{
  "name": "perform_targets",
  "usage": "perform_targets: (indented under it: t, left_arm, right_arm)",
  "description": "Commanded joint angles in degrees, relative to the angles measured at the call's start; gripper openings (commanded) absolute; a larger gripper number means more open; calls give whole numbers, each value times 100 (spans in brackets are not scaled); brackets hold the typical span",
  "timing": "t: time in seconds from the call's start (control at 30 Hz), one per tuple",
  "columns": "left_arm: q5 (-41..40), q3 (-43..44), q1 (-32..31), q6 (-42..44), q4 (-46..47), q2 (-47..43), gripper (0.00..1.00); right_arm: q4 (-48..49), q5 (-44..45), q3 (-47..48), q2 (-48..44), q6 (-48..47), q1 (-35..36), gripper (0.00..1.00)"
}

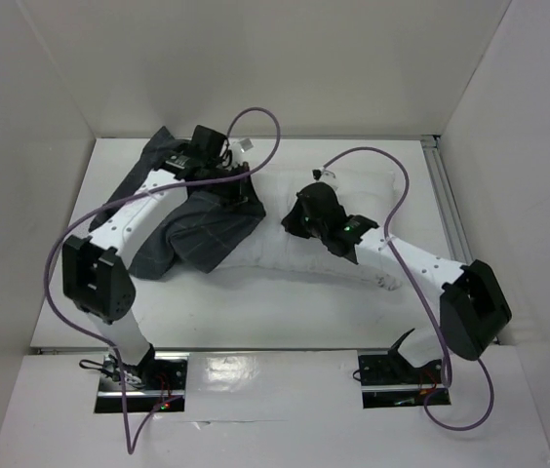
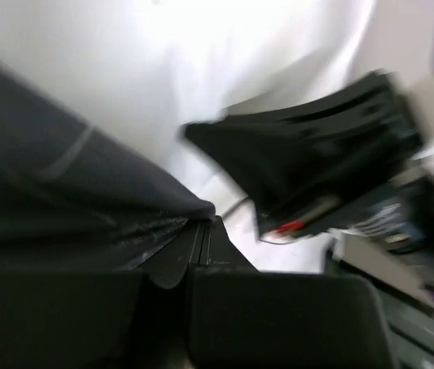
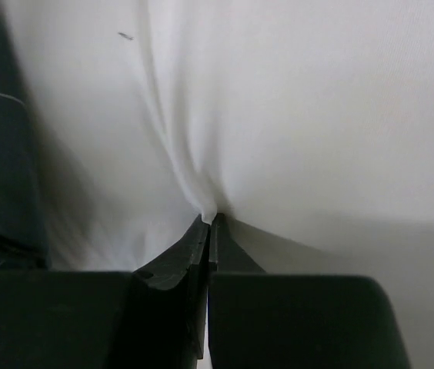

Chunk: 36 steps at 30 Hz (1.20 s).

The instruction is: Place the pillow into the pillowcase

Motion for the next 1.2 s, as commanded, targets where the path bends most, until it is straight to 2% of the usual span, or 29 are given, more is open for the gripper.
perform_targets:
  t: [0.0,0.03,0.1,0.13,0.17,0.27,0.37,0.4,0.43,0.47,0.53,0.63,0.73,0.9,1.0,1.03,1.1,1.13,1.17]
  left_arm:
    - [-846,-354,67,455,-61,-1001,0]
    - [-1013,-426,68,509,-123,-1123,12]
    - [-1399,-279,129,683,-448,-1125,56]
    - [-1505,-138,129,755,-588,-1038,86]
    - [-1628,37,129,825,-738,-924,100]
    - [-2287,775,129,1027,-1204,-704,99]
    - [-2973,1435,129,1081,-1275,-536,85]
    - [-3383,1802,129,1081,-1275,-344,58]
    - [-3544,1980,129,1081,-1275,-221,51]
    - [-3693,2155,181,1081,-1275,-80,48]
    - [-4133,2655,182,1081,-1275,392,66]
    - [-4528,3009,304,1020,-1346,912,77]
    - [-4591,3140,410,1168,-1197,1230,78]
    - [-4468,3449,410,1300,-1196,1951,74]
    - [-4416,3449,410,1300,-1196,2135,64]
    - [-4416,3449,410,1300,-1196,2136,52]
    - [-4311,3449,410,1248,-1118,2136,35]
    - [-4310,3449,410,1248,-1047,2136,15]
    - [-4241,3536,410,1248,-1047,2136,7]
  right_arm:
    - [782,110,-128,-558,376,151,0]
    - [782,110,-180,-628,298,151,0]
    - [686,5,-181,-629,184,204,0]
    - [633,4,-181,-629,113,204,0]
    - [633,-48,-181,-629,112,256,0]
    - [440,-48,-181,-629,-186,388,0]
    - [238,4,-128,-629,-529,459,0]
    - [185,74,-76,-568,-695,511,0]
    - [106,75,-75,-567,-775,512,0]
    - [53,153,-75,-515,-845,512,0]
    - [-95,320,-75,-515,-1004,573,0]
    - [-298,619,-22,-620,-1144,626,0]
    - [-439,883,-22,-672,-1197,626,0]
    - [-572,883,-22,-673,-1145,626,0]
    - [-632,883,-22,-567,-1145,626,2]
    - [-633,935,30,-567,-1145,626,6]
    - [-861,1076,178,-506,-1145,626,14]
    - [-922,1251,180,-506,-1205,626,18]
    - [-1062,1400,267,-575,-1371,678,23]
